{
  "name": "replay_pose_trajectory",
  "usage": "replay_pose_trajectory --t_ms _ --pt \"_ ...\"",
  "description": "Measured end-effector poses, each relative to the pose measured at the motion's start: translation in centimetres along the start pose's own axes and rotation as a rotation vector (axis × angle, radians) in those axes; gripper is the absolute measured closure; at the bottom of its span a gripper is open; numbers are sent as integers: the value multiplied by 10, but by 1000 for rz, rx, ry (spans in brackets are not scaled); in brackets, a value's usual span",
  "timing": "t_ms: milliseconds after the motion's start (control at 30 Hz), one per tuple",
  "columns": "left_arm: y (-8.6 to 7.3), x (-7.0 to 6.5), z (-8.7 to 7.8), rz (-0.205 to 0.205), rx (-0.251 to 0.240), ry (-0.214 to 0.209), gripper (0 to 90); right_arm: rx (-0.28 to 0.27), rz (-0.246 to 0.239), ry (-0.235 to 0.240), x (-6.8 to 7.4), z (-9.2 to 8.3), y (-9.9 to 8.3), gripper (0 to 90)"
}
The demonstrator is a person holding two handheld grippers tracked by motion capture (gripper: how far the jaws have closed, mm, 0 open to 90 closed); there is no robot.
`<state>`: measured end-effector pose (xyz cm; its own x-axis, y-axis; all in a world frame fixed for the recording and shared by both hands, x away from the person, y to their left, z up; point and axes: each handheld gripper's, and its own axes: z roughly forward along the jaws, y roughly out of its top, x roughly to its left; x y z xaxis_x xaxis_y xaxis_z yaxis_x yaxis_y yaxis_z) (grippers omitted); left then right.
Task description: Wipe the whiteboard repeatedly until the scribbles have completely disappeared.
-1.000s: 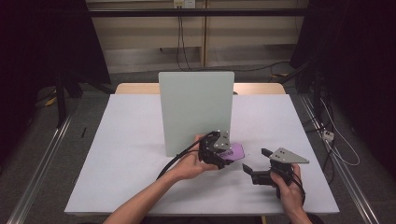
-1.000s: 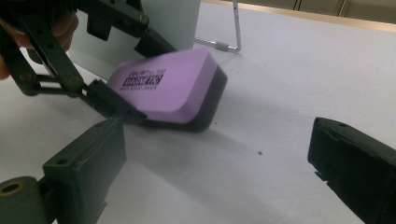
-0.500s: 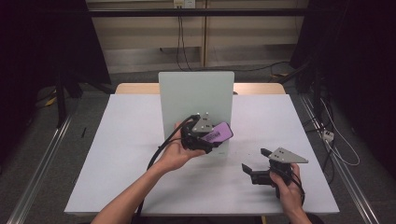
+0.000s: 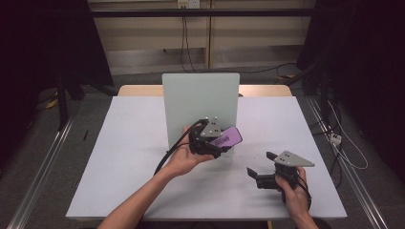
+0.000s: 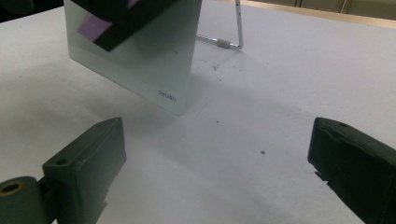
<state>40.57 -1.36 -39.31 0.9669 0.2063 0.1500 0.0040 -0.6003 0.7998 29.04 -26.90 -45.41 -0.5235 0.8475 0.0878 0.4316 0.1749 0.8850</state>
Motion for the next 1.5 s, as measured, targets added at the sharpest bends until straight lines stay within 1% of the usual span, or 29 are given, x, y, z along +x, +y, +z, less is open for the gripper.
replay_pose_trajectory --t_ms 133,167,200,233,333,400,500,600,633,667,733,767,800,833,867,900,933,1000,1067,1133,1200,1267,1300,1367,1500 --pt "2 -7 16 31 12 -24 406 -4 2 3 -1 -1 -1 43" --pt "2 -10 20 33 14 -29 406 -4 1 4 -1 -1 -1 43" --pt "3 -11 22 45 27 -33 406 -5 -3 7 -1 -1 -1 43" --pt "2 -13 25 39 24 -40 406 -6 -3 10 -1 -2 -1 43" --pt "1 -16 32 55 39 -59 406 -5 -5 16 -1 -2 -1 43" --pt "-2 -18 36 51 44 -69 406 -6 -5 20 -1 -1 0 43" --pt "-6 -21 41 56 68 -92 406 -2 0 24 0 -1 0 43" --pt "-8 -24 45 65 89 -105 406 -6 8 23 -1 1 0 43" --pt "-9 -24 44 64 96 -110 406 -4 9 24 -1 1 0 43" --pt "-10 -23 44 53 89 -111 406 -1 10 26 -1 1 0 43" --pt "-11 -22 39 38 84 -104 406 -1 7 30 0 1 1 43" --pt "-12 -21 36 34 87 -104 406 0 5 34 0 1 1 43" --pt "-13 -20 32 18 81 -113 406 0 0 37 0 2 1 43" --pt "-14 -20 28 11 79 -110 406 3 -2 36 0 2 0 43" --pt "-15 -20 23 6 86 -110 406 3 -2 34 0 1 0 43" --pt "-16 -19 18 -3 85 -118 406 -2 5 36 0 0 0 43" --pt "-17 -20 13 -13 80 -121 406 -1 1 34 0 0 0 43" --pt "-19 -20 3 -23 80 -120 406 -1 0 32 0 -1 0 42" --pt "-23 -19 -7 -58 75 -126 405 -4 -1 31 0 -1 0 42" --pt "-27 -18 -14 -75 92 -121 405 -3 -1 32 0 -1 -1 42" --pt "-32 -16 -20 -106 95 -132 405 3 3 29 0 -1 -1 42" --pt "-36 -14 -26 -119 104 -134 404 5 2 28 0 -1 -1 42" --pt "-37 -14 -29 -135 100 -132 404 5 -1 28 0 0 -1 42" --pt "-40 -12 -35 -154 99 -134 404 9 0 28 1 0 -1 42" --pt "-45 -12 -47 -169 91 -121 404 11 3 33 2 1 0 42"
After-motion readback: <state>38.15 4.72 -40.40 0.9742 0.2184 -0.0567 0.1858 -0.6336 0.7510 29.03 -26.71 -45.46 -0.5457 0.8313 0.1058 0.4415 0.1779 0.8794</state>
